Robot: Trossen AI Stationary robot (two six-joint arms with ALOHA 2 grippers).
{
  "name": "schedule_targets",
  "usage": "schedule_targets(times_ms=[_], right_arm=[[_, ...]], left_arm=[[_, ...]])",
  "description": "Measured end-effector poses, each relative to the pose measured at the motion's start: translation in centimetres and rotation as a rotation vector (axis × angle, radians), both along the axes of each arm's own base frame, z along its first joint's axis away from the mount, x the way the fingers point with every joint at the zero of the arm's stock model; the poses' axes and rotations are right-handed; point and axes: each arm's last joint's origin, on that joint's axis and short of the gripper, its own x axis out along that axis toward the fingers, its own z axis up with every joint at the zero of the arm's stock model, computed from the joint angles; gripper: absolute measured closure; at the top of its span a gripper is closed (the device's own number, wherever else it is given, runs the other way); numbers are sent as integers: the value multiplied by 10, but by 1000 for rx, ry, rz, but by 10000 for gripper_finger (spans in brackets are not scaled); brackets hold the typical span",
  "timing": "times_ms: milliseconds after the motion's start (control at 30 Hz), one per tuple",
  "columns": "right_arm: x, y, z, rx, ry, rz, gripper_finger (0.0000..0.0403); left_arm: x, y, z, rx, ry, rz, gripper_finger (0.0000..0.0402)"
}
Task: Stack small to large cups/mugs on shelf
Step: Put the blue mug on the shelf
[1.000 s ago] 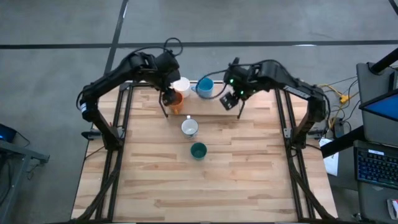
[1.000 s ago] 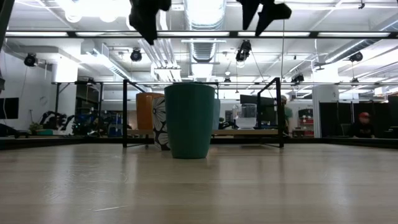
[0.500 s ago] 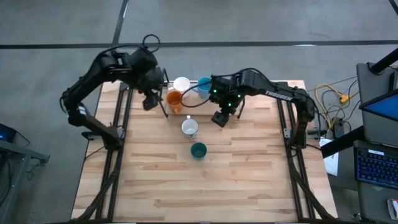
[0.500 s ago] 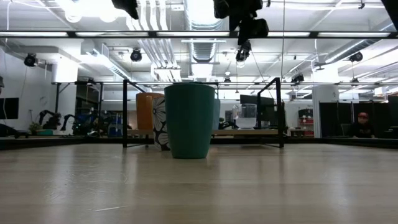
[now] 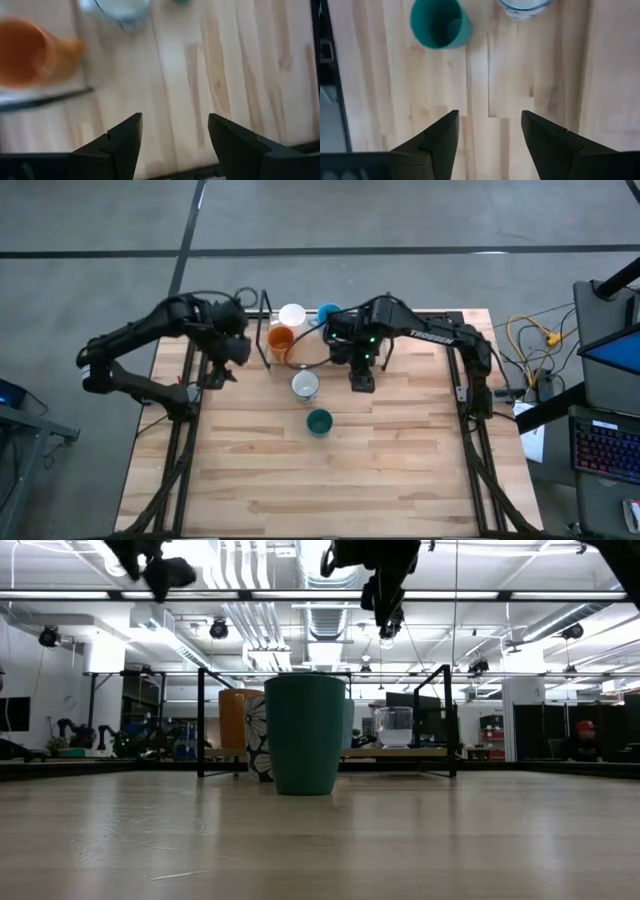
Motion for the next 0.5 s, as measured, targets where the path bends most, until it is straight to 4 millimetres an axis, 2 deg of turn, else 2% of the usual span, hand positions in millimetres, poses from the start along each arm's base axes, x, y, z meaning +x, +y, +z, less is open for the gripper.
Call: schedule_targets(times_ms=[233,367,500], right_arm=[[26,6,-16,-137,35,76,195],[39,9,-15,-221,12,97,195],[52,7,-20,-230,-13,94,195]], left_arm=[[2,-3,-61,-16,40,-15,195],[8,-6,-80,18,4,-39,215],[15,-7,-89,71,27,-48,233]])
